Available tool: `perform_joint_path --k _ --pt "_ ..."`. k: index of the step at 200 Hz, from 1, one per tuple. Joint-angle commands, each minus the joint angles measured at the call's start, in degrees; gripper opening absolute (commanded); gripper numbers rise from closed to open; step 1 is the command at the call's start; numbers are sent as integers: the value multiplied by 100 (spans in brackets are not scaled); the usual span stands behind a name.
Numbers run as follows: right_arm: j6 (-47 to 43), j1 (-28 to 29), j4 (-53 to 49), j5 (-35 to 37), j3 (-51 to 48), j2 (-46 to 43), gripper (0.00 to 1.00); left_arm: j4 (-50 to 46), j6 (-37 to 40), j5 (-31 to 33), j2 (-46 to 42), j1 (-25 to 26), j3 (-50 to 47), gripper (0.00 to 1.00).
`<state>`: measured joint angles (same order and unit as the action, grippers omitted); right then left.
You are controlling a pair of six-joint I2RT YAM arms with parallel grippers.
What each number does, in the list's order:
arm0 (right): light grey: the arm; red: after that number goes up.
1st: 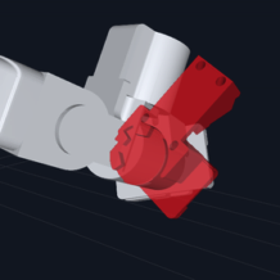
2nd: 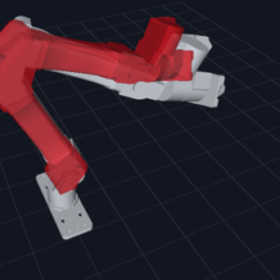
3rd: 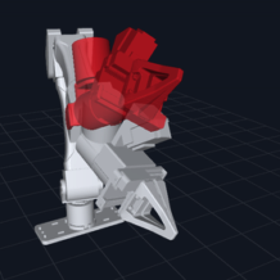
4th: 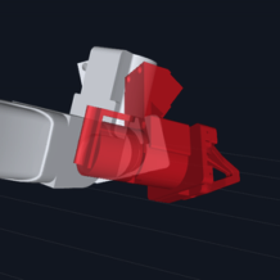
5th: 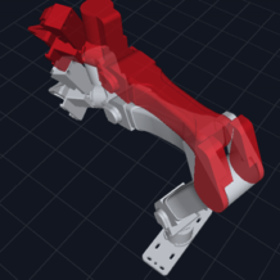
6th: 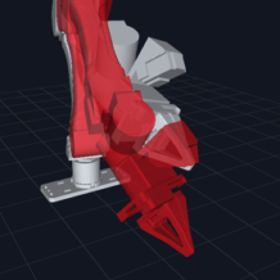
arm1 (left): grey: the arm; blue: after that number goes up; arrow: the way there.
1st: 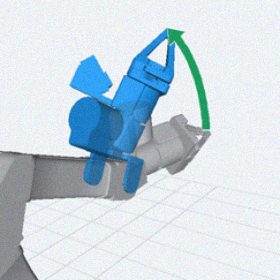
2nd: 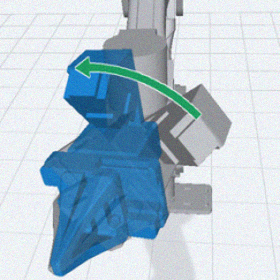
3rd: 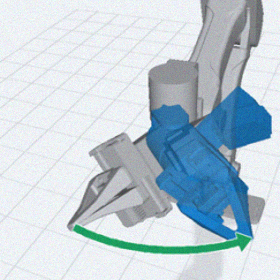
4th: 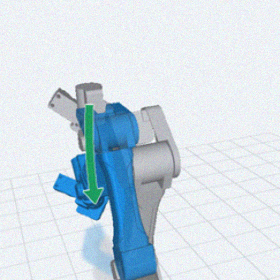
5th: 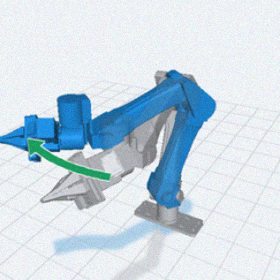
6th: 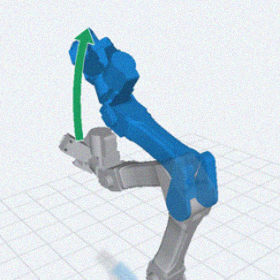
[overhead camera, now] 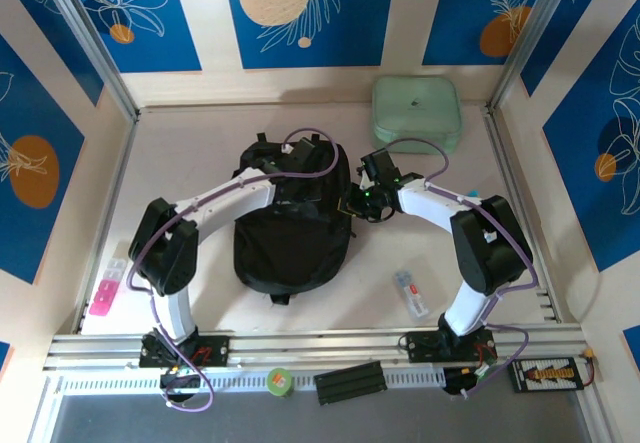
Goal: Pack the student bag
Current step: Unzip the student bag at the center of the table.
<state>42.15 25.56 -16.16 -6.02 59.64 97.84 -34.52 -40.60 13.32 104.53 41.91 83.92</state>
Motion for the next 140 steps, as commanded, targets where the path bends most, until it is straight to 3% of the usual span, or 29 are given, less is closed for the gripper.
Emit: perform_joint_path --k 1,26,103,140 --pt "-32 8 -374 312 92 56 11 -369 405 838 -321 -53 -55 0" --pt "-55 1 -479 521 118 37 8 -476 579 1231 -472 -218 -239 0" --pt "-197 -51 -634 777 270 21 7 -627 807 1517 -1093 -1404 -1240 0" --pt "-290 -49 -637 774 405 107 6 -554 904 1323 -1292 -1866 -1599 0"
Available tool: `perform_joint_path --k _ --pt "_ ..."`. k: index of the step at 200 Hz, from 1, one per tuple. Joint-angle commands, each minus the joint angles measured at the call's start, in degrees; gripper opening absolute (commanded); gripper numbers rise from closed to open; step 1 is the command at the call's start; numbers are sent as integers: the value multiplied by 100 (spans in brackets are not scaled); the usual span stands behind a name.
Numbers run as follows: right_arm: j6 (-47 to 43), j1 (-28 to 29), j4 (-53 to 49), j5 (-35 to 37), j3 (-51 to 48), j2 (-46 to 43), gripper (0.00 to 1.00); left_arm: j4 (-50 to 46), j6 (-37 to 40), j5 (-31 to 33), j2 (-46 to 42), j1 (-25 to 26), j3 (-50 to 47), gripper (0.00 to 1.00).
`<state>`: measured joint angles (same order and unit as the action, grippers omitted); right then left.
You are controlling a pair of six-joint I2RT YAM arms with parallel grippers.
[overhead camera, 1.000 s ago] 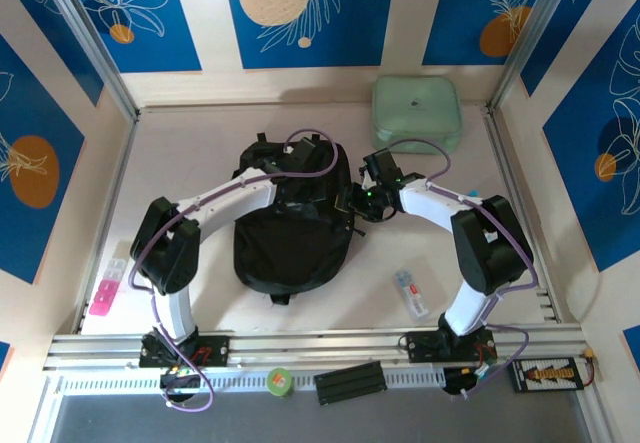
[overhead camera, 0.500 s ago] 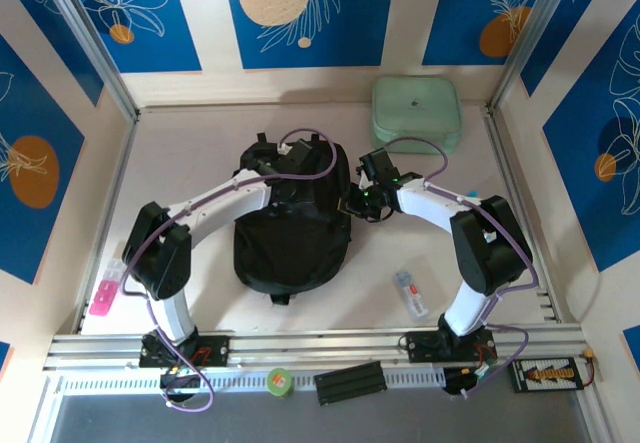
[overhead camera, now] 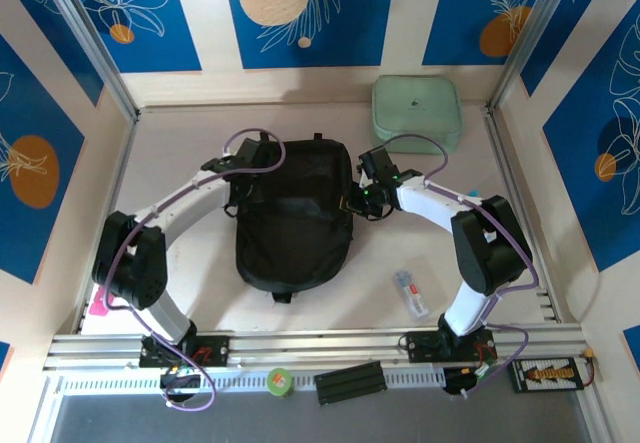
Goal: Pack the student bag
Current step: Unzip the student bag at the center of the table.
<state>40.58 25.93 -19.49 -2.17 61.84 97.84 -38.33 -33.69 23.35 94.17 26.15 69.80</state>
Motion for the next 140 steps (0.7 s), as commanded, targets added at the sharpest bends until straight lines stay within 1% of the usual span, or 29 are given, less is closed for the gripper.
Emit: perform_joint_path --k 1,47,53,68,80,98,120,124,129,140 --pt "-135 -83 -308 387 186 114 7 -175 213 315 -257 -297 -191 0" --pt "-483 -95 -291 307 560 320 6 -52 293 -172 -415 -356 -282 0" --pt "-585 -104 -297 312 648 379 6 -57 294 -192 -449 -355 -283 9" --pt "-919 -123 -323 408 959 567 6 -96 284 -229 -601 -365 -283 21" --pt "-1181 -139 -315 480 1222 757 6 -105 248 -294 -770 -373 -321 36" --pt "-1513 -150 -293 430 1669 1050 6 -55 224 -485 -1098 -373 -426 45" --pt "-1640 -140 -421 237 2240 1342 8 71 213 -805 -1524 -378 -650 58" --pt "-1638 -142 -495 231 2340 1364 9 99 222 -869 -1595 -375 -692 61" --pt "-1624 -133 -604 231 2445 1368 14 126 247 -972 -1681 -381 -750 63" --pt "-1591 -136 -809 225 2583 1223 29 174 319 -1165 -1851 -378 -854 67"
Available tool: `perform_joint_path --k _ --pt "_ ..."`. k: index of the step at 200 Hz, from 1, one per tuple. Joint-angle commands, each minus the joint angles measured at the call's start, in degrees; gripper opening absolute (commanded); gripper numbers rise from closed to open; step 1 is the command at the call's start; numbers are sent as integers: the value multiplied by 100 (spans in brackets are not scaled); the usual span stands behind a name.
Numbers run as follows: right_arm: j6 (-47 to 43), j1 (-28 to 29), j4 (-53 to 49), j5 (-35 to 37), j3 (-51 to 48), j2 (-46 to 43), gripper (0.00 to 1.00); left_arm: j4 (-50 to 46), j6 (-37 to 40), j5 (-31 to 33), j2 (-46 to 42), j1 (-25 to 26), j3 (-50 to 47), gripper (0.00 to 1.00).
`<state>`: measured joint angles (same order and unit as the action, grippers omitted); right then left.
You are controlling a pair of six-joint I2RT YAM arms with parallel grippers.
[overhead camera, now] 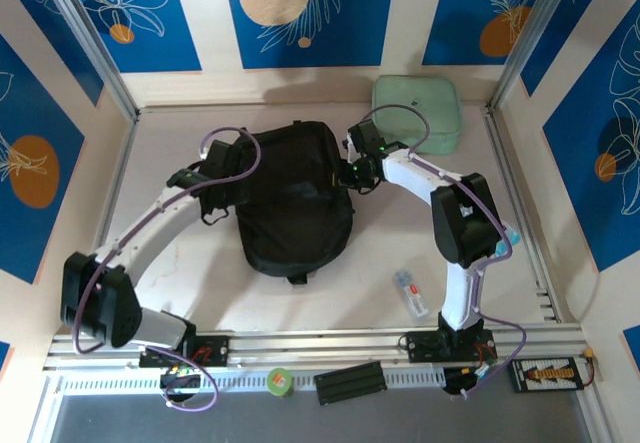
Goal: Pack the student bag
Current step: Unzip the student bag at the center of the table, then move the loose stationery to the middle-right of the table.
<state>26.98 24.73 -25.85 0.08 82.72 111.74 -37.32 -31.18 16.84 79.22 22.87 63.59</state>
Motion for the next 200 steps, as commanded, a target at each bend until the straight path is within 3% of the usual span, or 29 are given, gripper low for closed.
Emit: perform_joint_path --k 1,22,43,81,113,152,200 --pt "-217 -18 -192 9 493 -186 31 79 72 -532 -377 -48 -247 67" --pt "-79 -30 -553 397 208 -841 57 109 105 -625 -685 -42 -430 73" --pt "242 39 -1278 1192 -408 -1601 72 170 103 -571 -945 -55 -609 79" --pt "879 539 -2251 2130 -2169 -2869 78 537 112 -625 -1315 -61 -934 88" --pt "1771 828 -2852 2206 -3351 -3567 82 889 160 -770 -1495 -81 -1142 90" --pt "2505 992 -3011 2041 -3999 -3460 85 940 207 -908 -1524 -81 -1252 91" --pt "2382 932 -2739 1782 -4088 -3028 84 808 253 -924 -1602 -80 -1287 91"
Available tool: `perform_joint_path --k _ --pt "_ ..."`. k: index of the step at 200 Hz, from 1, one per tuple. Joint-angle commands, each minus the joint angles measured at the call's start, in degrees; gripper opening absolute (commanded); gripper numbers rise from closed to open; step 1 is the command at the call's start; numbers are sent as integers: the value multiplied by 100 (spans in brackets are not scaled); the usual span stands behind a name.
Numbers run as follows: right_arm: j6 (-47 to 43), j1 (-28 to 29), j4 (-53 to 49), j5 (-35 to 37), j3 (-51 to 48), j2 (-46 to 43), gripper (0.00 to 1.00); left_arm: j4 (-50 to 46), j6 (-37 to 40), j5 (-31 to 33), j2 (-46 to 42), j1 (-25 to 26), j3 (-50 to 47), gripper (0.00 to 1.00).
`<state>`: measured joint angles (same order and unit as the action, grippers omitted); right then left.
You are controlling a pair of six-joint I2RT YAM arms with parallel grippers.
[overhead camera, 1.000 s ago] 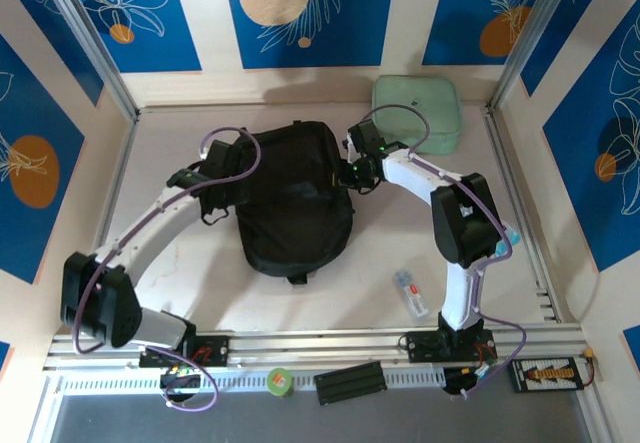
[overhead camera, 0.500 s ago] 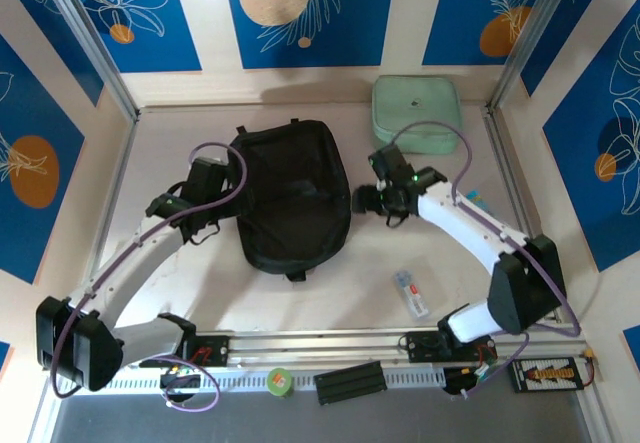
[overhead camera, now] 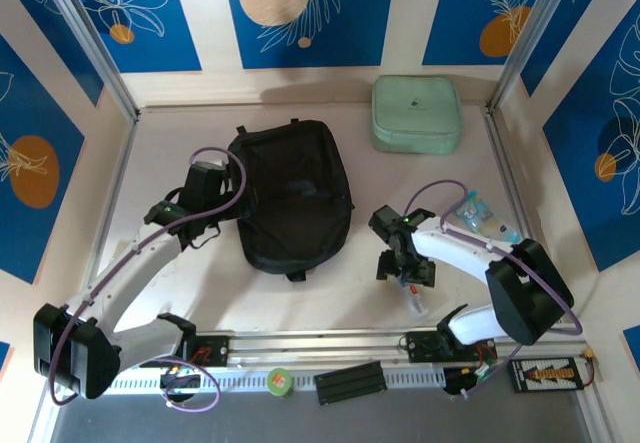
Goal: Pack the student bag
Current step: Move the loose stationery to the middle-right of the table, then adjust the student bag at the center of the table.
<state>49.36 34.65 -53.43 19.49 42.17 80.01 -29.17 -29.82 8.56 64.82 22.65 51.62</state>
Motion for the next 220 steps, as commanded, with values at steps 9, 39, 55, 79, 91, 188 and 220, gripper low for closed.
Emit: perform_joint_path --k 9,39,55,79,91,188,220 --pt "53 -119 108 -284 -56 212 84 -10 119 -117 -183 -58 -99 91" --pt "-189 -367 449 -717 -121 313 80 7 113 -133 -198 -59 -110 92" --pt "-217 -424 500 -733 -89 264 69 13 122 -155 -171 -59 -91 92" --pt "-225 -458 504 -633 59 248 53 23 117 -188 -121 -59 -63 92" --pt "-253 -506 573 -621 98 290 50 23 117 -196 -102 -59 -49 92" --pt "-1323 -1457 1693 -492 1042 1019 56 78 111 -379 133 -60 12 93" --pt "-1087 -1136 1403 -251 491 575 78 373 -99 -908 148 -30 -312 93"
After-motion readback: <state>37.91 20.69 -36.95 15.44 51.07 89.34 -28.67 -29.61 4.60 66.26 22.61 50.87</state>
